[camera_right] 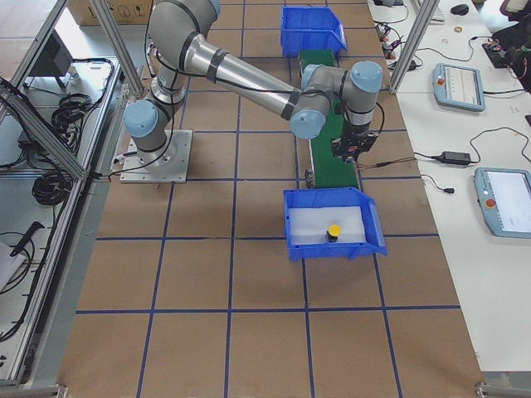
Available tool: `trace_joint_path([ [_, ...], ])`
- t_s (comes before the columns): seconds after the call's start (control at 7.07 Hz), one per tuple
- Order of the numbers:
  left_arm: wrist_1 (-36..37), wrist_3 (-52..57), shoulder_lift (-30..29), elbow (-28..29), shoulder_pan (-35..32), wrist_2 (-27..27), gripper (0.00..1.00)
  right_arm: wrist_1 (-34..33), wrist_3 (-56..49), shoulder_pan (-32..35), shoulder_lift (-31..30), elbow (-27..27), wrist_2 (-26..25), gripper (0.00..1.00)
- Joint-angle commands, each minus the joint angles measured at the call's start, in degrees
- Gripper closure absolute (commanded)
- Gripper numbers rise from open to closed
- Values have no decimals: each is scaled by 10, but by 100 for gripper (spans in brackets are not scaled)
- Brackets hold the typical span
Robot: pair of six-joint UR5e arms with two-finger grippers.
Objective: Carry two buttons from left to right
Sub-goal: 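Carry the red button into the blue bin and release it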
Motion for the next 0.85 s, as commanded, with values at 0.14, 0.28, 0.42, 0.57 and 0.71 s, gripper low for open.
trace_joint_path([
  [0.14, 0, -1, 0, 0, 0, 0, 0, 6, -126, -125, 21, 2, 49, 93],
  [0.28, 0, -1, 1, 0, 0, 0, 0, 4, -137, -130, 28, 14, 49, 93],
  [0.42, 0, -1, 1, 0, 0, 0, 0, -30, -138, -136, 49, 28, 48, 93],
  [0.57, 0, -3, 1, -1, -2, 0, 0, -51, -138, -140, 61, 42, 47, 92],
  [0.71, 0, -3, 0, -1, -2, 0, 0, -55, -134, -140, 60, 55, 54, 92],
])
